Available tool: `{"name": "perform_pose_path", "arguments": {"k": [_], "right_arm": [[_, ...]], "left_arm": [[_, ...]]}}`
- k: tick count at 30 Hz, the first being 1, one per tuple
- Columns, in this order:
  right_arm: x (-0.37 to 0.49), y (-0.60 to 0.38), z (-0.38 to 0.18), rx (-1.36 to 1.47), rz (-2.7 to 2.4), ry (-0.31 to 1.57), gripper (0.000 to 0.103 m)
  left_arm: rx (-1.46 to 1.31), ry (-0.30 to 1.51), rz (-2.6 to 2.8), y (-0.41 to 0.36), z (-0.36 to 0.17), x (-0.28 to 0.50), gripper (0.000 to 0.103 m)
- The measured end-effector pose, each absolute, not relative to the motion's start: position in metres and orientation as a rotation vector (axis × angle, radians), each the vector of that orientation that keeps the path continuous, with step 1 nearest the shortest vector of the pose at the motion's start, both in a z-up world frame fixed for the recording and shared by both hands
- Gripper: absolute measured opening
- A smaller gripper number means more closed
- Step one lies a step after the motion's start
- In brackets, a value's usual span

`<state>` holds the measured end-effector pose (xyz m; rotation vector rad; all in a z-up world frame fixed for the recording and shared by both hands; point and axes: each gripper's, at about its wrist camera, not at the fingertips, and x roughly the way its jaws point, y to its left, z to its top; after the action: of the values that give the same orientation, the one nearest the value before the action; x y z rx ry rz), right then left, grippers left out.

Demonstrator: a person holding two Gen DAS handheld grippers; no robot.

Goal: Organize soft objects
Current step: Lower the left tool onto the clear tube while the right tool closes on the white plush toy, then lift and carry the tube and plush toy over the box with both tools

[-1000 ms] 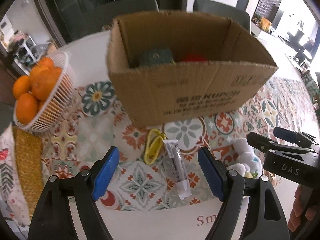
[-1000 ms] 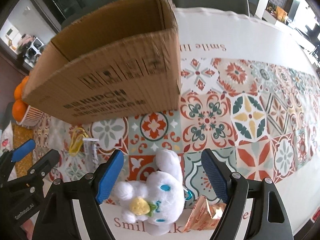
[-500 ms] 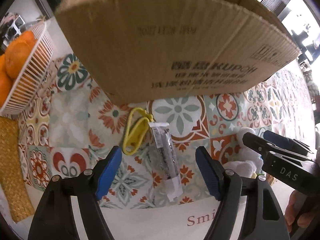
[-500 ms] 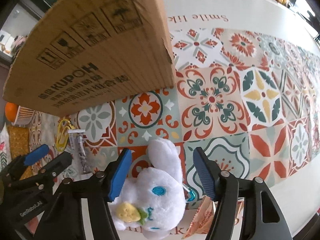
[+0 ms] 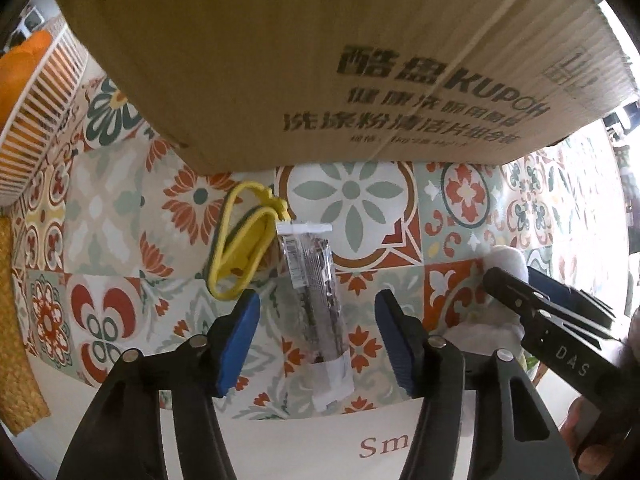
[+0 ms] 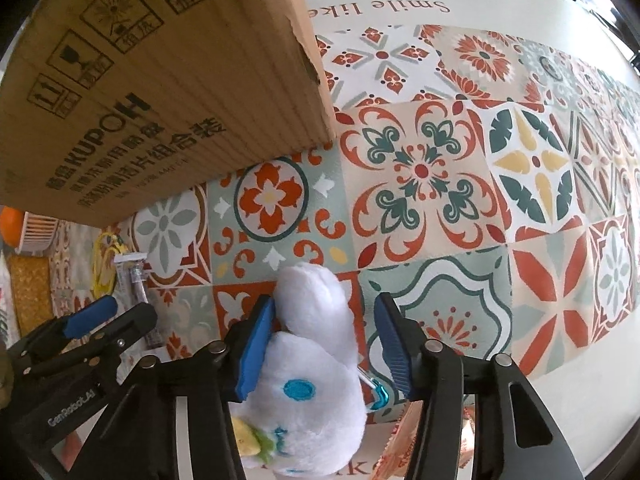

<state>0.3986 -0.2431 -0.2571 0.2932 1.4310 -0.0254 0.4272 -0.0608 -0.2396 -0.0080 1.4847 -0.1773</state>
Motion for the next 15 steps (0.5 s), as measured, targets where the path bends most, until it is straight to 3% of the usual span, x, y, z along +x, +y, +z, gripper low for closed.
{"name": "perform_pose_path", "arguments": {"k": [6, 9, 12, 15], "right_arm": [[0.397, -0.238, -0.258, 0.292, -0.017, 1.425, 0.048], [0.399, -0.236, -0.259, 0.303, -0.017, 1.421, 0.046], [0.404, -0.238, -0.257, 0.301, -0.010, 1.408, 0.037], [0.405, -0.237, -0.257, 0.321, -0.004, 1.397, 0.031]], "left_arm": [[-0.038, 1.504, -0.157, -0.057, -0.255, 0.425, 0.049], [-0.034, 1.497, -0.152, -0.055, -0.256, 0.424, 0.037], [-0.041, 1.493, -0.166, -0.057, -0.258, 0.420, 0.025], [-0.055, 1.493, -0.193, -0.056, -0.258, 0.414, 0.023]]}}
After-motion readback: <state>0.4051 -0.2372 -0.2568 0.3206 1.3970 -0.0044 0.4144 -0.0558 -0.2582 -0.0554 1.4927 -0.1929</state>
